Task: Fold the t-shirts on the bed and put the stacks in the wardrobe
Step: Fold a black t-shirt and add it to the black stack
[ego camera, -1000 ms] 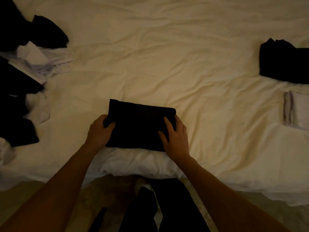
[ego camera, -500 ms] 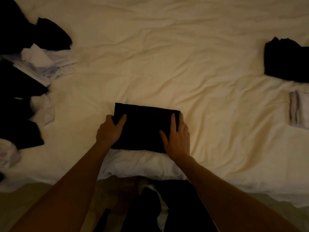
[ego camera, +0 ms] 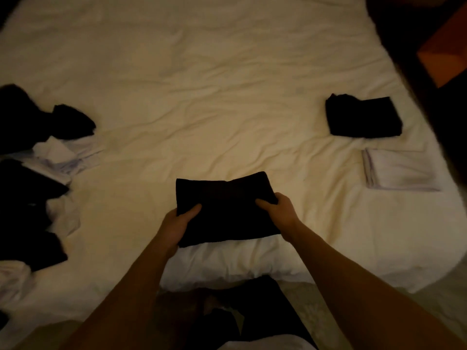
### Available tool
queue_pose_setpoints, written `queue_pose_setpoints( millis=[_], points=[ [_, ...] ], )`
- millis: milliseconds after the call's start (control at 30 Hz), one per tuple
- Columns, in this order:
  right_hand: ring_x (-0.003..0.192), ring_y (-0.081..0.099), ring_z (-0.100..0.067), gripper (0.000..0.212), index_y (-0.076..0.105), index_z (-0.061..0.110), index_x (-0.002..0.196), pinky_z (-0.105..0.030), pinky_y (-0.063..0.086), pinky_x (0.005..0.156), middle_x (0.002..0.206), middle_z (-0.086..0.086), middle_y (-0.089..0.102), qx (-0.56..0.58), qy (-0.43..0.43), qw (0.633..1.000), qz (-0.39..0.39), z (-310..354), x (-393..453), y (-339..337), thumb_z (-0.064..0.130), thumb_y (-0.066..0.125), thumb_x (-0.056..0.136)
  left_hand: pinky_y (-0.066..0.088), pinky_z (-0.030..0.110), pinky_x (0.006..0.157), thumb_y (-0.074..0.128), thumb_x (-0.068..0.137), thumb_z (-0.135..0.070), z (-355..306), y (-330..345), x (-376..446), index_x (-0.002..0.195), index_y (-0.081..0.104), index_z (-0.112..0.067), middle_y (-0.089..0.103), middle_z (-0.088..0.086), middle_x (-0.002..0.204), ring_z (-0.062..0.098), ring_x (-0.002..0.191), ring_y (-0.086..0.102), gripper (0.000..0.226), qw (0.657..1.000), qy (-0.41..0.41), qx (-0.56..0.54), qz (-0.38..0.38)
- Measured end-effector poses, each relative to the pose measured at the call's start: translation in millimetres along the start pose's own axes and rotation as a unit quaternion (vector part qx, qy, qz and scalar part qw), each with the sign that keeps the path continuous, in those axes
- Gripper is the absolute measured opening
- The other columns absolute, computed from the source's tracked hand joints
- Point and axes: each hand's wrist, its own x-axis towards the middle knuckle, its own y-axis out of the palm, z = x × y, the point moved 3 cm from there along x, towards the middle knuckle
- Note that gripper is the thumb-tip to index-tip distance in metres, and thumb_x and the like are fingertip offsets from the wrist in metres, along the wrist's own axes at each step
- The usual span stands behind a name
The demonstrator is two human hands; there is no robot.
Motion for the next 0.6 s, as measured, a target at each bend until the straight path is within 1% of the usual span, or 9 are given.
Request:
queue_pose_setpoints(
  millis=[67, 200, 333, 433, 500, 600],
  points=[
    [0.092, 0.068, -0.027, 0.033, 0.058, 0.004, 0.114, -0.044, 0.057, 0.085, 0.105, -0.012, 0.068, 0.021, -0.014, 0.999, -0.022, 19, -9, -35, 0.021, 0.071, 0.089, 0.058, 0.041, 0.088, 0.076, 0.083, -0.038, -22, 30, -11, 0.117, 0.069, -0.017, 0.075, 0.006, 0.106, 0.025, 0.094, 0.073, 0.04, 1.0, 0.028, 0.003, 0.014],
    [0.092, 0.068, -0.027, 0.031, 0.059, 0.005, 0.113, -0.042, 0.058, 0.084, 0.105, -0.012, 0.068, 0.061, -0.04, 0.996, -0.058, 45, -30, -104, 0.021, 0.071, 0.089, 0.058, 0.037, 0.087, 0.075, 0.086, -0.033, -66, 89, -30, 0.118, 0.069, -0.021, 0.075, 0.003, 0.107, 0.022, 0.096, 0.072, 0.035, 0.996, 0.08, 0.012, 0.046],
    [0.095, 0.068, -0.026, 0.028, 0.056, 0.011, 0.112, -0.045, 0.057, 0.087, 0.107, -0.01, 0.068, 0.049, -0.085, 0.992, -0.084, 62, -38, -166, 0.025, 0.069, 0.091, 0.058, 0.036, 0.085, 0.075, 0.086, -0.03, -99, 150, -38, 0.123, 0.066, -0.021, 0.074, 0.002, 0.109, 0.02, 0.095, 0.073, 0.039, 0.991, 0.109, 0.022, 0.079],
    [0.097, 0.066, -0.027, 0.031, 0.053, 0.013, 0.115, -0.046, 0.056, 0.09, 0.111, -0.011, 0.066, 0.024, -0.106, 0.987, -0.116, 74, -29, -221, 0.026, 0.068, 0.091, 0.058, 0.037, 0.086, 0.073, 0.087, -0.025, -124, 206, -37, 0.123, 0.066, -0.022, 0.074, 0.002, 0.11, 0.021, 0.095, 0.072, 0.037, 0.986, 0.123, 0.044, 0.101],
    [0.099, 0.066, -0.028, 0.033, 0.054, 0.014, 0.115, -0.048, 0.054, 0.092, 0.112, -0.011, 0.066, 0.02, -0.111, 0.983, -0.142, 82, -14, -262, 0.029, 0.07, 0.09, 0.057, 0.04, 0.09, 0.072, 0.089, -0.026, -142, 247, -30, 0.125, 0.065, -0.021, 0.073, 0.003, 0.111, 0.022, 0.097, 0.071, 0.038, 0.983, 0.128, 0.058, 0.119],
    [0.106, 0.064, -0.031, 0.043, 0.054, 0.013, 0.125, -0.052, 0.052, 0.096, 0.119, -0.011, 0.064, 0.024, -0.117, 0.98, -0.158, 92, 17, -320, 0.029, 0.071, 0.088, 0.056, 0.04, 0.092, 0.07, 0.09, -0.026, -166, 308, -13, 0.127, 0.064, -0.02, 0.073, 0.003, 0.113, 0.022, 0.1, 0.07, 0.037, 0.979, 0.134, 0.069, 0.136]
  ],
)
